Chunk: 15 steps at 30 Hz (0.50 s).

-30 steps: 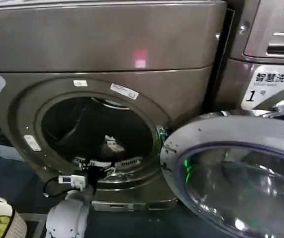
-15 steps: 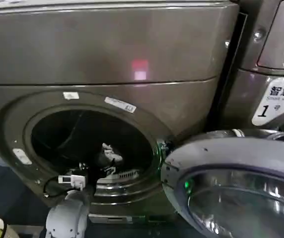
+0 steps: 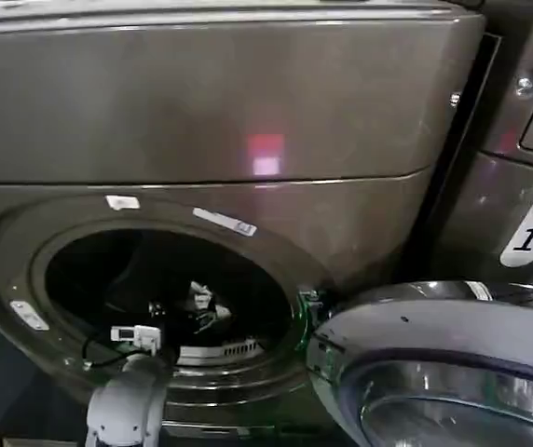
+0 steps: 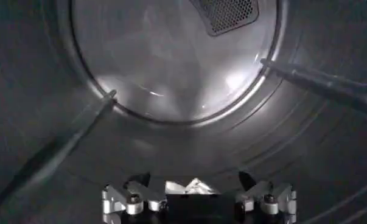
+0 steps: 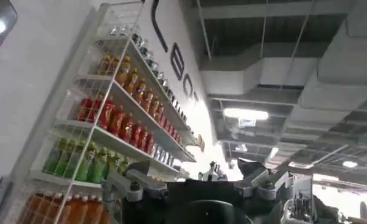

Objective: Grasp the clothes from the dryer.

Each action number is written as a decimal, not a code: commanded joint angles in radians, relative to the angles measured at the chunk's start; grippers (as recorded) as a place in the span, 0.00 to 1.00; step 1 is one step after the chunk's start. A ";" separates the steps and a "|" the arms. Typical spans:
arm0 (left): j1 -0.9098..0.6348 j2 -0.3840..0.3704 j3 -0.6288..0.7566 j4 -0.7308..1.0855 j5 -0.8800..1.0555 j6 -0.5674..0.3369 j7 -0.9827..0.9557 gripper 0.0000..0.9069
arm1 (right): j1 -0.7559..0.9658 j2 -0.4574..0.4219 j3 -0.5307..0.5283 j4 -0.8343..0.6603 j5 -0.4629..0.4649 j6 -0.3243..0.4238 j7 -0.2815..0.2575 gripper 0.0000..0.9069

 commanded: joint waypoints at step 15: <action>-0.407 0.058 0.029 0.272 0.567 -1.027 0.733 1.00 | 0.009 -0.003 -0.017 -0.015 -0.009 0.007 -0.004 1.00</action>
